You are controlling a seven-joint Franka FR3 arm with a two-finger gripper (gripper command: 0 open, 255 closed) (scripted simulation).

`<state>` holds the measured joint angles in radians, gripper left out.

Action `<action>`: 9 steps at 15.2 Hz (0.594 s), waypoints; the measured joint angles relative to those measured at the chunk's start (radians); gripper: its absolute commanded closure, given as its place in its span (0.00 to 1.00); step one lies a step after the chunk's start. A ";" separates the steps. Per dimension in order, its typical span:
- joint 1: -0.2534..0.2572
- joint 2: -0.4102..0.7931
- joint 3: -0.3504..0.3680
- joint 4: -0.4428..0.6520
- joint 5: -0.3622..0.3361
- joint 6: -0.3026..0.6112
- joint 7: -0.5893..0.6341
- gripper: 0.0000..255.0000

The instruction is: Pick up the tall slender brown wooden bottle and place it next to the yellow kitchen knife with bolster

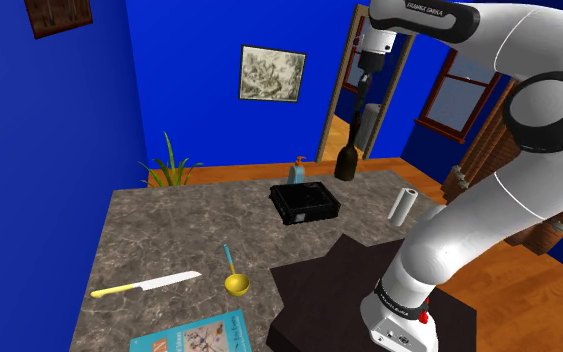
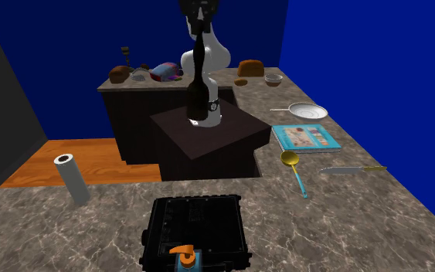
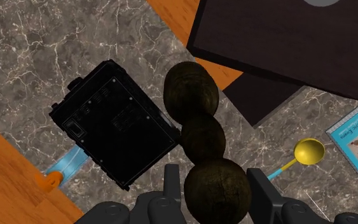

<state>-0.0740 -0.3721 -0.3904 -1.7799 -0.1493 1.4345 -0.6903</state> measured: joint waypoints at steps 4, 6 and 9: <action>0.025 -0.001 0.055 -0.079 0.019 0.069 0.089 1.00; 0.039 0.014 0.081 -0.094 0.033 0.095 0.130 1.00; 0.062 0.036 0.118 -0.111 0.051 0.128 0.190 1.00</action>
<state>-0.0124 -0.3363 -0.2720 -1.8904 -0.0984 1.5629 -0.5006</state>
